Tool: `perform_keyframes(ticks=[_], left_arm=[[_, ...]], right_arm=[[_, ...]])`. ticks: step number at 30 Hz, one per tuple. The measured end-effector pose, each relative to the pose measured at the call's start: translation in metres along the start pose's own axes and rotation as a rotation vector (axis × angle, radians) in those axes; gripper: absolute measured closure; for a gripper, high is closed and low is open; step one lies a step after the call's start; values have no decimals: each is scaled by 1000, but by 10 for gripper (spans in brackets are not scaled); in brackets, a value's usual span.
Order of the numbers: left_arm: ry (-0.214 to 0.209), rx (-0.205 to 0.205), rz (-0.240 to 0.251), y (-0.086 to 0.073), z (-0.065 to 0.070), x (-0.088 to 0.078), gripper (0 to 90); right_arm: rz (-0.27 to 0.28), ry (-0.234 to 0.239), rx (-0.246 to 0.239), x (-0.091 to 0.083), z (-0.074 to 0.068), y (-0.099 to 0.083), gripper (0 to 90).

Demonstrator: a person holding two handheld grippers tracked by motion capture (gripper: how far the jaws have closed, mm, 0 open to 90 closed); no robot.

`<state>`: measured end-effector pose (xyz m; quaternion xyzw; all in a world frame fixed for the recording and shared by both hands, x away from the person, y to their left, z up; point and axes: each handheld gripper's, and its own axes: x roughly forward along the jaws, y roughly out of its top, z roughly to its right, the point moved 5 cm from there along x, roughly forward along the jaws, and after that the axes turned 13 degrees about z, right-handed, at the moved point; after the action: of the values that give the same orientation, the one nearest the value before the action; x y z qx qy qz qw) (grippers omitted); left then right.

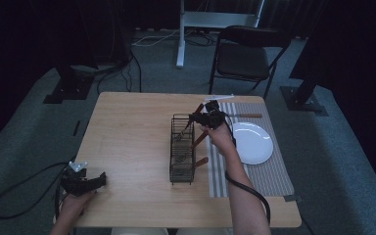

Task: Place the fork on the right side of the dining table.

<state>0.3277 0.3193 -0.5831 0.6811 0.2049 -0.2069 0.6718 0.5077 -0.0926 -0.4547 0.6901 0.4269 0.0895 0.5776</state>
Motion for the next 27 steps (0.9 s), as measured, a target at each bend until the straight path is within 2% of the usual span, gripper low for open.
perform_keyframes(ticks=[4, 5, 6, 7, 11, 16, 27], left_arm=[[0, 0, 0, 0, 0, 0, 6], [0, 0, 0, 0, 0, 0, 6], [0, 0, 0, 0, 0, 0, 6], [0, 0, 0, 0, 0, 0, 6], [0, -1, 1, 0, 0, 0, 5], [0, 0, 0, 0, 0, 0, 6], [0, 0, 0, 0, 0, 0, 6]], right_arm=[[10, 4, -7, -3, 0, -1, 759], [13, 20, 2, -4, -1, -1, 769], [19, 54, -2, -7, -4, 0, 796], [23, 61, -4, -8, -6, 1, 801], [15, 69, -20, -9, -9, 3, 804], [26, 73, -17, -12, -11, 4, 804], [42, 81, -24, -32, -16, 10, 804]])
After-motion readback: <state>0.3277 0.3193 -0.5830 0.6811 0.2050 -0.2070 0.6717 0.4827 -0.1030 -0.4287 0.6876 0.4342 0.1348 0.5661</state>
